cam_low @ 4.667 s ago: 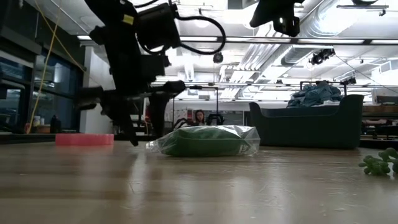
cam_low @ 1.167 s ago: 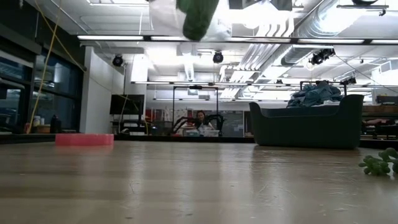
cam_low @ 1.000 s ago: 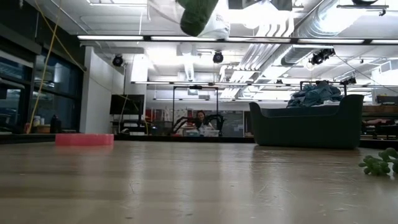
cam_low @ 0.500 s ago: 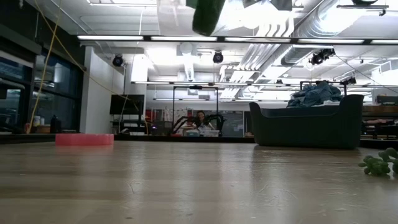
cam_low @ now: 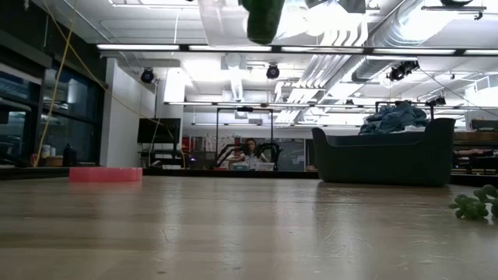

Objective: Roll bandage
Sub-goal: Close the transparent zip bag

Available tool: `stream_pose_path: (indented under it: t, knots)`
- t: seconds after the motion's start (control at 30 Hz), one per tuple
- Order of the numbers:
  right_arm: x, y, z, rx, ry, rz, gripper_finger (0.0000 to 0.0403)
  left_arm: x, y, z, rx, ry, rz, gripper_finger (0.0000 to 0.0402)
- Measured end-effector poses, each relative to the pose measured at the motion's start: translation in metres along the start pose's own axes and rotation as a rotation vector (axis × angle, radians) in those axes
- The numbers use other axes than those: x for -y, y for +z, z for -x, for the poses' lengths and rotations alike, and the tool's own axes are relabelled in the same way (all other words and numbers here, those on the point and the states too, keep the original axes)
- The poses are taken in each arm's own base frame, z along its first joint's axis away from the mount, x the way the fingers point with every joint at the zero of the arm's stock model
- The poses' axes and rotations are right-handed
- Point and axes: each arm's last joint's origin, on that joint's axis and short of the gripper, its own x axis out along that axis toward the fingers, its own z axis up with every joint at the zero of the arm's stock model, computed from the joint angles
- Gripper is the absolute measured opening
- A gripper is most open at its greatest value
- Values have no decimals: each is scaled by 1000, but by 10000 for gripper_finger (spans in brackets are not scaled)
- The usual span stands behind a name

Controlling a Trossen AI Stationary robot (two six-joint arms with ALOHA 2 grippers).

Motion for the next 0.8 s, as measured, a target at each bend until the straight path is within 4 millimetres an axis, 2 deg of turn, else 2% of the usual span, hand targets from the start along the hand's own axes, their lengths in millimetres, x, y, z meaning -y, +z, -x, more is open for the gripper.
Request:
stream_pose_path:
  t: [0.23, 0.47, 0.57, 0.63, 0.8]
  knots:
    - [7, -6, 1, -57, -26, -56, 1, -1, -13, 4, -83, 142, -159, 97]
    - [13, -6, 2, -63, -48, -69, 1, 8, -18, 36, -173, 344, -243, 174]
    - [18, -6, 2, -53, -66, -125, 1, 14, -24, 50, -184, 416, -218, 191]
    - [20, -3, 2, -25, -70, -149, 0, 18, -27, 53, -167, 447, -232, 194]
    - [20, 0, 2, 7, -67, -173, 0, 20, -44, 39, -93, 455, -265, 195]
